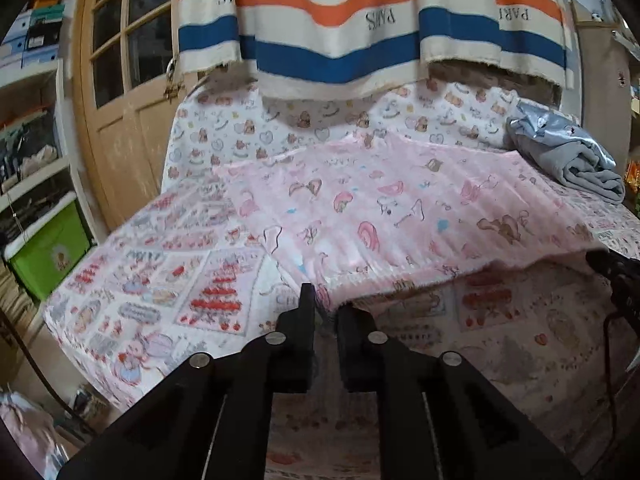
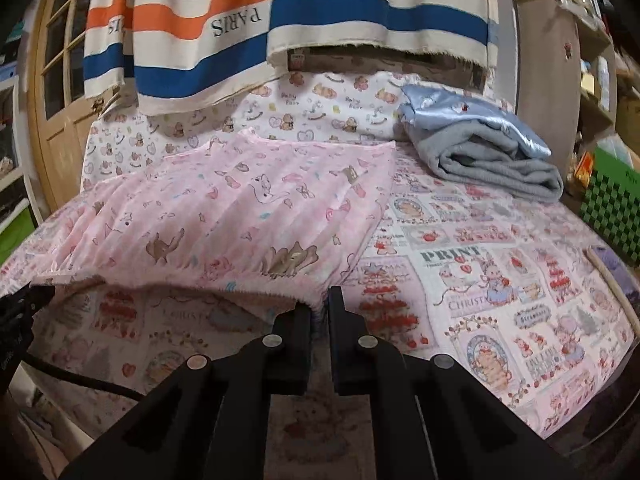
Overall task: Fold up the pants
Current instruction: 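Lower the folded hem onto the pants and open both tools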
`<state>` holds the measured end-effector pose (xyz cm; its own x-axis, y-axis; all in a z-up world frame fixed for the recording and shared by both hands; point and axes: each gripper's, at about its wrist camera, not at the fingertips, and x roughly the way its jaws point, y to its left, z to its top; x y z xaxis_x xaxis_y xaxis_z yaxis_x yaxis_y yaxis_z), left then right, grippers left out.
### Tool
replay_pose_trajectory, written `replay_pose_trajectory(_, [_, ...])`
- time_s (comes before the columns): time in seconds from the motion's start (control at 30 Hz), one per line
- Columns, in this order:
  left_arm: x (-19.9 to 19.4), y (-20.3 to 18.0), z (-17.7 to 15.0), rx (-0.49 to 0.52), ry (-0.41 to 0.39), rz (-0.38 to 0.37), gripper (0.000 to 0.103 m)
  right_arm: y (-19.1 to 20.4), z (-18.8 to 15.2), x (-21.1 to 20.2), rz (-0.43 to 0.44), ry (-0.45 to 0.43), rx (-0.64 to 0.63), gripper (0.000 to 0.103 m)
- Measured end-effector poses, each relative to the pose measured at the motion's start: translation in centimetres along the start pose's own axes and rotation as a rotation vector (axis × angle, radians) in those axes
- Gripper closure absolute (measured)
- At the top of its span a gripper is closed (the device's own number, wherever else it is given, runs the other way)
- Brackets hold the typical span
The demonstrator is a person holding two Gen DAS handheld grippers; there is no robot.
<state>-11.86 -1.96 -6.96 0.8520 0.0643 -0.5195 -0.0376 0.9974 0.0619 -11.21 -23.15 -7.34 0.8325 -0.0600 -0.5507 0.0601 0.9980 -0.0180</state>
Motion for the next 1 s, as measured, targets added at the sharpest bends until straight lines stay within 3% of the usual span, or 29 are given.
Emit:
replay_pose_trajectory(0.13, [0.0,0.6,-0.6,-0.021,0.02,-0.019,0.075,-0.2,-0.3,-0.2,0.021,-0.006,-0.002,0.092])
replay_pose_trajectory(0.2, [-0.2,0.9,-1.2,-0.03,0.007,-0.03,0.071,-0.6,-0.7,-0.5,0.005,-0.012,0.017,0.078])
replay_pose_trajectory(0.27, [-0.9,1.0,-1.5,-0.017,-0.012,-0.029,0.054,-0.9,-1.1,-1.3,-0.023,-0.047,0.035,0.049])
replay_pose_trajectory(0.4, [-2.4,1.6,-2.0,-0.005,-0.061,-0.035,0.046,-0.3,-1.9,-3.6,-0.033,-0.143,-0.037,0.048])
replay_pose_trajectory(0.53, [-4.1,3.0,-2.3,-0.006,-0.14,0.009,0.026,1.3,-1.9,-5.8,0.049,-0.225,-0.104,0.048])
replay_pose_trajectory(0.63, [-4.7,4.7,-2.2,-0.042,-0.155,0.061,0.026,3.1,-1.5,-6.9,0.113,-0.277,-0.161,0.048])
replay_pose_trajectory(0.8, [-5.4,7.8,-2.1,-0.112,-0.185,0.122,0.025,7.4,-0.6,-7.2,0.247,-0.292,-0.276,0.048])
replay_pose_trajectory(1.0, [-5.5,10.5,-2.6,-0.153,-0.2,0.192,0.024,12.7,-0.8,-7.2,0.393,-0.299,-0.407,0.062])
